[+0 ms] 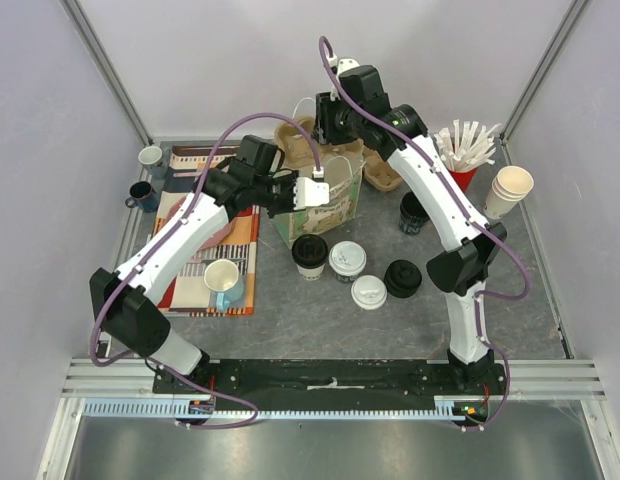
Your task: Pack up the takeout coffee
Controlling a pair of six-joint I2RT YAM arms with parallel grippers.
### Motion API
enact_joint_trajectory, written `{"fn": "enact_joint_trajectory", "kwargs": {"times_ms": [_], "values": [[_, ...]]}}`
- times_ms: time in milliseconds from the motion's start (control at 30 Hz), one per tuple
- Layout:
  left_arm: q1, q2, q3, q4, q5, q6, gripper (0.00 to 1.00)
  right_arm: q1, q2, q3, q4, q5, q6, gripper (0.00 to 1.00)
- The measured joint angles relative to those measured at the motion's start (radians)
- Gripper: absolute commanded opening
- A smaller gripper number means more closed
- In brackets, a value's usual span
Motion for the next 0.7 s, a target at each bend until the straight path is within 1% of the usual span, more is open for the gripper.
{"fn": "enact_joint_trajectory", "kwargs": {"times_ms": [100,267,400,533,700], "values": [[-0.011,-0.039,-0.047,0.054,-0.028,0.022,0.02,0.013,0.000,0.025,-0.011,0.008,-0.001,0.00],[-0.023,-0.111,-0.186,0.241,-0.099,0.060,0.02,0.021,-0.021,0.033,0.011,0.031,0.004,0.00],[-0.030,-0.111,-0.222,0.358,-0.147,0.092,0.02,0.021,-0.049,0.032,0.066,0.035,0.008,0.00],[-0.039,-0.111,-0.244,0.439,-0.171,0.135,0.02,0.036,-0.089,0.032,0.123,0.052,0.003,0.00],[-0.043,-0.111,-0.273,0.478,-0.180,0.181,0.02,0.064,-0.129,0.017,0.160,0.051,0.004,0.00]]}}
